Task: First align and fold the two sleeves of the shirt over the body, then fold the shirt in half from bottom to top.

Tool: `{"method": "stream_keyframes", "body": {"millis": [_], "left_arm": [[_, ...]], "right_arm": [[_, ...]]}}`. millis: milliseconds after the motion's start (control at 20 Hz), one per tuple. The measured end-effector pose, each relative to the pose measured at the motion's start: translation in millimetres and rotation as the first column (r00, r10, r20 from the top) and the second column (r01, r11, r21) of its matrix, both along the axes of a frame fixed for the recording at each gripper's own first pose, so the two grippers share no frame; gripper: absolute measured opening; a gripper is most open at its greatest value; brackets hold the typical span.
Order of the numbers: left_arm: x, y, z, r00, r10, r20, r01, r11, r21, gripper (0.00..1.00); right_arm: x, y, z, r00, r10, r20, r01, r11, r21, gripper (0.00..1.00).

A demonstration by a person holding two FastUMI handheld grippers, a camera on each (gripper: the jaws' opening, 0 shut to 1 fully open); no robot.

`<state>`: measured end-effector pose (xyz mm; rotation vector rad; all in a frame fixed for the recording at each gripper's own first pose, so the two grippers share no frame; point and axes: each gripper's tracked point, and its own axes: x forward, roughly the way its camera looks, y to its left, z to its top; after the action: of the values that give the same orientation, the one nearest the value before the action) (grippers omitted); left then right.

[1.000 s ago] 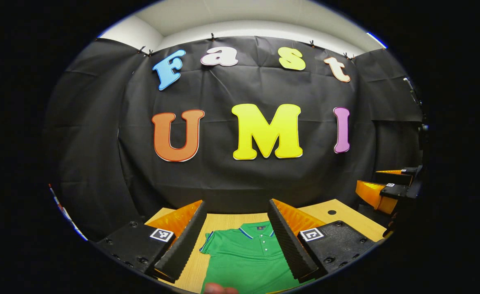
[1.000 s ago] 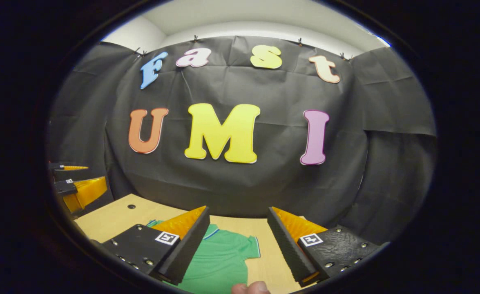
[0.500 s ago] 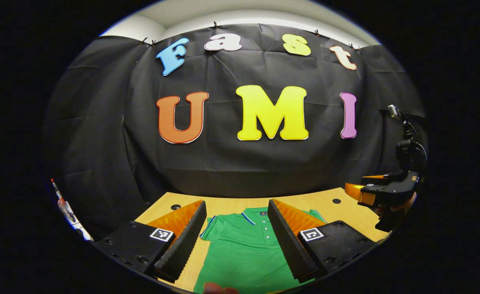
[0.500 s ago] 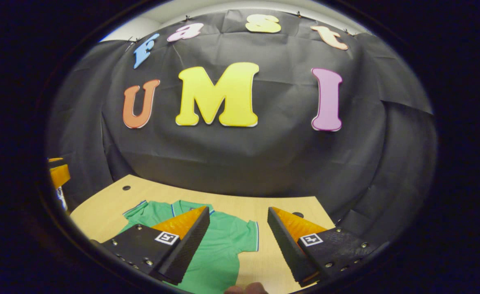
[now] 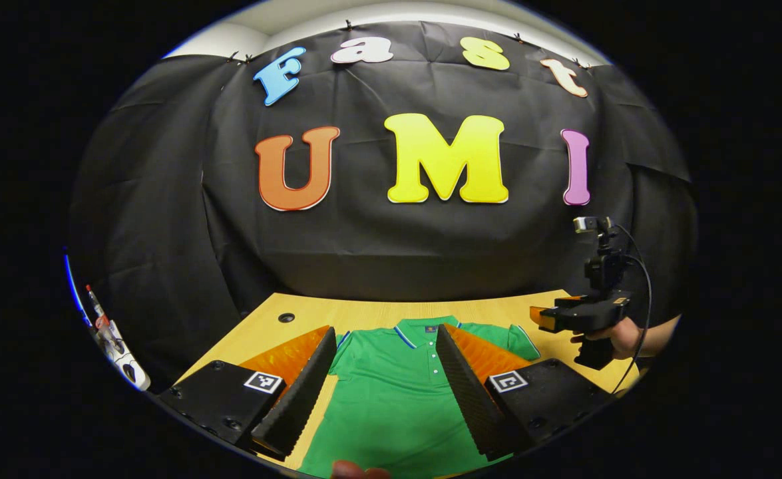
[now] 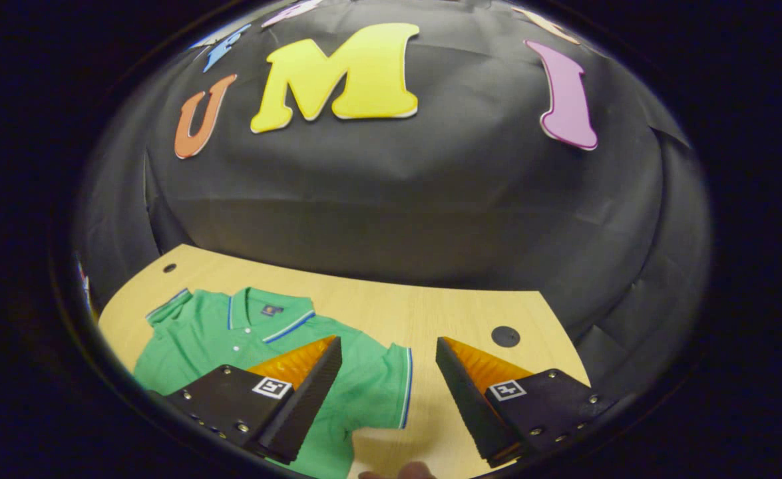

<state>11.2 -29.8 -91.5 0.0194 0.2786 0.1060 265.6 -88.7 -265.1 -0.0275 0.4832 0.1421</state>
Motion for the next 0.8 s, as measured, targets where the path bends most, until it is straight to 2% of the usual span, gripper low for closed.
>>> {"method": "stream_keyframes", "body": {"millis": [100, 250, 400, 500, 800], "left_arm": [[0.4, -1.5, -10.1, 1.0, 0.009, -0.026, -0.009, 1.0, 0.0, 0.97], [-0.6, 1.2, -17.7, 0.999, 0.016, -0.043, -0.014, 0.999, 0.05, 0.97], [-1.0, 3.8, -24.8, 0.998, 0.021, -0.056, -0.018, 0.998, 0.06, 0.97], [-0.8, 2.2, -32.0, 0.997, 0.028, -0.071, -0.025, 0.999, 0.044, 0.97], [-0.9, 1.9, -37.9, 0.995, 0.034, -0.089, -0.031, 0.999, 0.039, 0.97]], "right_arm": [[17.5, 2.6, -26.5, 0.999, 0.01, -0.033, -0.01, 1.0, -0.004, 0.92], [38.0, 2.9, -62.7, 0.997, 0.02, -0.079, -0.022, 0.999, -0.024, 0.92], [52.8, -4.7, -93.3, 0.99, -0.007, -0.139, 0.008, 1.0, 0.006, 0.9], [57.4, -7.9, -108.8, 0.985, -0.023, -0.172, 0.027, 0.999, 0.021, 0.87], [53.4, -3.6, -124.8, 0.979, 0.004, -0.205, 0.008, 0.998, 0.056, 0.76]]}}
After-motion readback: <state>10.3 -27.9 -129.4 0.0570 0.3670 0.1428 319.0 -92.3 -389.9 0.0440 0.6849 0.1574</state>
